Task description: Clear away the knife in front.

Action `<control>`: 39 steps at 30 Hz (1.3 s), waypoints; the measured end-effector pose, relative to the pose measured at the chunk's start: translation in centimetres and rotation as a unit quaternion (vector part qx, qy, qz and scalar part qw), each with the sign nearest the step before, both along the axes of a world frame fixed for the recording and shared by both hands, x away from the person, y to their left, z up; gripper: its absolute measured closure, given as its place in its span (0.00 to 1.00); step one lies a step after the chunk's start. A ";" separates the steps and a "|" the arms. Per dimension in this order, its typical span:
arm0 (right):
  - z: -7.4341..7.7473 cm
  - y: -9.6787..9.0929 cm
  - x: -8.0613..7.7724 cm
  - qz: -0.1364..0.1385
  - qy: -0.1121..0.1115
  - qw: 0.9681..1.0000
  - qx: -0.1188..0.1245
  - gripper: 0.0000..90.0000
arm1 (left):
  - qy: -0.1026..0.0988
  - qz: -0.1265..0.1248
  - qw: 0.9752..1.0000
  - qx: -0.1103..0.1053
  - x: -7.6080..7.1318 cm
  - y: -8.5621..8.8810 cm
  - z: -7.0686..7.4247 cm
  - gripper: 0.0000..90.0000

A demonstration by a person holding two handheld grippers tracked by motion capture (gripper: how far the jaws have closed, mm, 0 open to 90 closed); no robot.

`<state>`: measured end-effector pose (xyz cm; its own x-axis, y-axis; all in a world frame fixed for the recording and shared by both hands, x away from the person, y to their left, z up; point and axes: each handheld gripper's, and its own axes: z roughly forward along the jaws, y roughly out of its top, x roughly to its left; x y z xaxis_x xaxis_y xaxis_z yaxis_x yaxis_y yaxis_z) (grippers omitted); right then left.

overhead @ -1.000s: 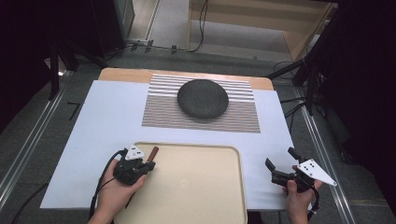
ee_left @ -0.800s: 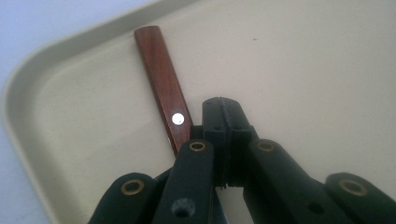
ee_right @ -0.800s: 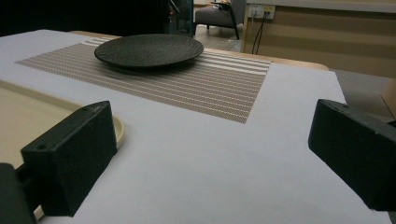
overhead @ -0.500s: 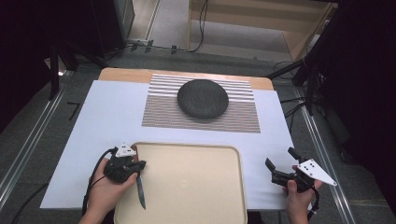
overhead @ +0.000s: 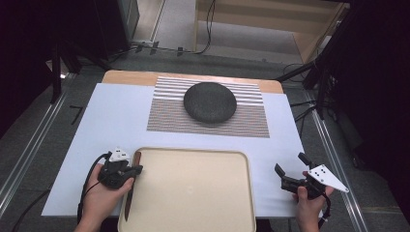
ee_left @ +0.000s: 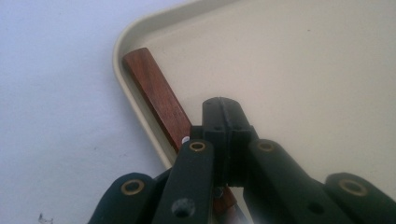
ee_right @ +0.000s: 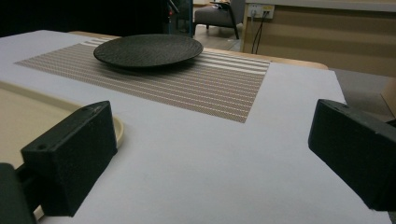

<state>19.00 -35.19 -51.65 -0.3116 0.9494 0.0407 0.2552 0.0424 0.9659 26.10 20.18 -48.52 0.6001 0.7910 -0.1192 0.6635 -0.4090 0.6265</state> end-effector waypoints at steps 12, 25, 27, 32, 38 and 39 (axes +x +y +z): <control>0.0 0.0 0.0 -0.001 0.002 1.000 0.001 0.00 | -0.054 -0.010 0.996 -0.064 -0.5 1.0 1.1 0.77; 0.0 0.0 0.0 -0.001 0.002 1.000 0.001 0.00 | -0.126 -0.004 0.986 -0.112 -1.1 2.5 2.4 0.44; 0.0 0.0 0.0 -0.001 0.002 1.000 0.001 0.00 | -0.135 -0.002 0.983 -0.121 -1.3 2.8 2.6 0.40; 0.0 0.0 0.0 -0.001 0.001 1.000 0.000 0.00 | -0.158 -0.002 0.978 -0.134 -1.5 3.5 3.1 0.31; 0.0 0.0 0.0 -0.001 0.002 1.000 0.001 0.00 | -0.174 -0.008 0.974 -0.141 -1.7 4.1 3.5 0.14; 0.0 0.0 0.0 -0.001 0.002 1.000 0.001 0.00 | -0.179 -0.004 0.974 -0.141 -1.8 4.2 3.5 0.12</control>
<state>19.01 -35.18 -51.64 -0.3090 0.9501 0.0436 0.2589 0.0399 0.9651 24.34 24.42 -44.99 0.6487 0.7527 -0.1124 0.3794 -0.1919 0.9051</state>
